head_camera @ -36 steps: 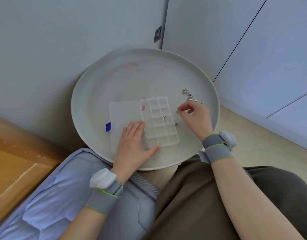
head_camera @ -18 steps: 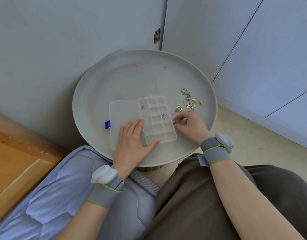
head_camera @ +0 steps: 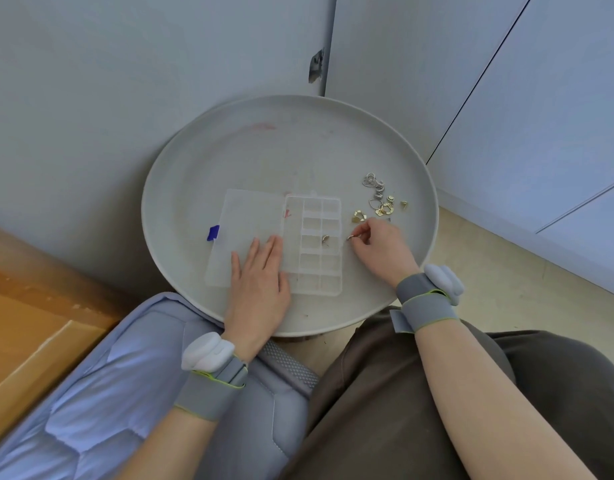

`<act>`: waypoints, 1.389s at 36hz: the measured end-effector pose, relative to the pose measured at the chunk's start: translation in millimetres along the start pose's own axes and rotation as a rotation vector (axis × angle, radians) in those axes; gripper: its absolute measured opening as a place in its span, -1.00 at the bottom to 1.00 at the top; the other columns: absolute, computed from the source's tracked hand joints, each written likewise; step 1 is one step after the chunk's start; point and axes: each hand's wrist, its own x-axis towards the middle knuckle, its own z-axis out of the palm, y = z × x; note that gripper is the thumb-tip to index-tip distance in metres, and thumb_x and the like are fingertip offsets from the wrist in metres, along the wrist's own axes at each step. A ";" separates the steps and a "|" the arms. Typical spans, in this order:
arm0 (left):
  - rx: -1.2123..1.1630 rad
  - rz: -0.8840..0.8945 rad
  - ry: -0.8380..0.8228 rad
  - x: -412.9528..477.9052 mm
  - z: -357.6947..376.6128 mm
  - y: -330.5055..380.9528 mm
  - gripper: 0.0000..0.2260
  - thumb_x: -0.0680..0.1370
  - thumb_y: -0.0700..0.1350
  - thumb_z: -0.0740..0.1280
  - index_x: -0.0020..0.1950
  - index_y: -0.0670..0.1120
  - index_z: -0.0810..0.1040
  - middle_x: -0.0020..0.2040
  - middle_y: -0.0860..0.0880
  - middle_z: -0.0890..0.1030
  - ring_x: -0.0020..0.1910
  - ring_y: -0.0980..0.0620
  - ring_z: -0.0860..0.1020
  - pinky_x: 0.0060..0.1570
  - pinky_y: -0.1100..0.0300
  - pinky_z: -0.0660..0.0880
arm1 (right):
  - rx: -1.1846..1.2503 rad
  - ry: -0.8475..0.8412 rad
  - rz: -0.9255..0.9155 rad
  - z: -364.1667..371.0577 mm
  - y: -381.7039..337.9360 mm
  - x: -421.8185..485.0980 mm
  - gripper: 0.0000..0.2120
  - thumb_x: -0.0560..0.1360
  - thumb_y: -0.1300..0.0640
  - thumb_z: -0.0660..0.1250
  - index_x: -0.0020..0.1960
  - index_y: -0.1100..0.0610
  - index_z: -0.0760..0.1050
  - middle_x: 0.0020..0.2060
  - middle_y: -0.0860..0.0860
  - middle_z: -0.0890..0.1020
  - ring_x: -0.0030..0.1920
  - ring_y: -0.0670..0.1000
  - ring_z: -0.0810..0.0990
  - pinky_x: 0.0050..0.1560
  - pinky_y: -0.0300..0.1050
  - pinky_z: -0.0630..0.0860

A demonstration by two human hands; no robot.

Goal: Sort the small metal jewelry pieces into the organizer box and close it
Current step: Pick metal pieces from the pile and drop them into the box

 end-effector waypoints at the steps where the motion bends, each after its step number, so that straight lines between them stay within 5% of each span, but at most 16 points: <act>1: -0.002 -0.001 0.005 -0.1 0.3 -0.1 -0.50 0.59 -0.15 0.08 0.53 -0.08 0.07 0.54 0.01 0.14 0.53 0.00 0.00 0.47 -0.04 -0.19 | 0.024 0.032 -0.009 -0.5 -1.1 0.5 -0.87 0.49 0.21 0.24 -0.02 0.18 0.54 -0.20 0.02 0.56 -0.03 0.08 0.51 -0.07 -0.13 0.38; 5: -0.020 -0.011 -0.001 -1.4 1.2 -2.2 -0.51 0.59 -0.14 0.07 0.53 -0.07 0.07 0.54 0.03 0.13 0.53 0.01 0.00 0.47 -0.03 -0.18 | 0.117 0.093 -0.080 0.5 -9.1 0.6 -0.92 0.48 0.20 0.28 -0.07 0.13 0.55 -0.18 0.02 0.60 -0.20 0.02 0.44 -0.13 -0.18 0.32; 10: -0.034 -0.013 -0.010 -0.8 0.1 -0.9 -0.51 0.59 -0.14 0.07 0.53 -0.07 0.07 0.54 0.03 0.13 0.53 0.01 0.00 0.48 -0.03 -0.16 | 0.020 0.058 -0.145 9.6 -17.9 -2.6 -0.91 0.48 0.16 0.28 -0.06 0.11 0.54 -0.14 0.03 0.60 0.01 0.07 0.46 0.07 -0.05 0.39; 15: -0.041 -0.022 -0.011 -1.7 -0.5 -0.4 -0.50 0.58 -0.14 0.08 0.53 -0.08 0.08 0.53 0.02 0.15 0.53 0.00 0.01 0.47 -0.04 -0.15 | -0.103 0.093 -0.169 13.0 -23.9 -3.6 -0.92 0.44 0.13 0.30 -0.11 0.08 0.56 -0.17 -0.01 0.56 0.01 0.05 0.44 -0.01 -0.07 0.38; 20: -0.054 -0.019 -0.012 -1.4 -1.0 0.9 -0.50 0.59 -0.14 0.08 0.53 -0.08 0.09 0.53 0.02 0.15 0.53 -0.01 0.01 0.47 -0.04 -0.16 | 0.064 0.191 -0.087 8.5 -22.3 2.3 -0.92 0.41 0.14 0.31 -0.15 0.04 0.58 -0.18 -0.01 0.60 0.01 0.08 0.49 0.03 -0.06 0.41; 26: -0.058 -0.025 -0.025 -1.1 -0.7 1.4 -0.50 0.60 -0.14 0.08 0.53 -0.08 0.07 0.54 0.03 0.12 0.53 0.00 0.00 0.48 -0.04 -0.16 | 0.105 0.310 0.026 -7.4 1.4 11.2 -0.86 0.44 0.19 0.31 -0.02 0.07 0.56 -0.04 0.01 0.59 0.11 0.08 0.49 -0.03 -0.17 0.33; 35: -0.025 -0.053 -0.078 -0.1 -0.8 2.5 -0.50 0.62 -0.06 0.00 0.54 -0.01 -0.07 0.55 0.10 0.01 0.53 0.05 -0.09 0.46 -0.15 -0.18 | 0.021 0.183 0.011 2.3 7.5 17.6 -0.74 0.50 0.15 0.29 0.17 0.04 0.56 0.07 0.10 0.50 0.18 0.12 0.44 0.10 -0.14 0.35; 42: -0.025 -0.071 -0.079 -1.7 -1.9 2.8 -0.50 0.62 -0.03 -0.01 0.54 0.03 -0.08 0.55 0.13 0.00 0.53 0.07 -0.10 0.46 -0.18 -0.18 | 0.022 0.223 -0.014 5.7 5.4 17.3 -0.87 0.49 0.10 0.33 0.01 0.06 0.60 -0.04 0.09 0.50 0.11 0.14 0.45 0.03 -0.07 0.42; 47: -0.037 -0.073 -0.082 -1.8 -3.2 3.3 -0.51 0.62 -0.02 -0.02 0.54 0.03 -0.08 0.55 0.13 -0.01 0.53 0.08 -0.11 0.46 -0.18 -0.19 | 0.154 0.236 0.018 2.9 2.5 18.0 -0.86 0.50 0.10 0.34 0.01 0.09 0.61 0.04 0.07 0.53 0.12 0.07 0.45 0.04 -0.25 0.28; 50: -0.036 -0.078 -0.079 -2.3 -3.4 3.7 -0.51 0.62 -0.02 -0.01 0.54 0.04 -0.07 0.55 0.13 0.00 0.53 0.08 -0.10 0.46 -0.17 -0.19 | 0.448 0.237 0.085 -5.6 -7.6 18.3 -0.91 0.51 0.10 0.34 -0.02 0.06 0.60 -0.10 -0.03 0.61 -0.17 -0.08 0.48 -0.13 -0.34 0.33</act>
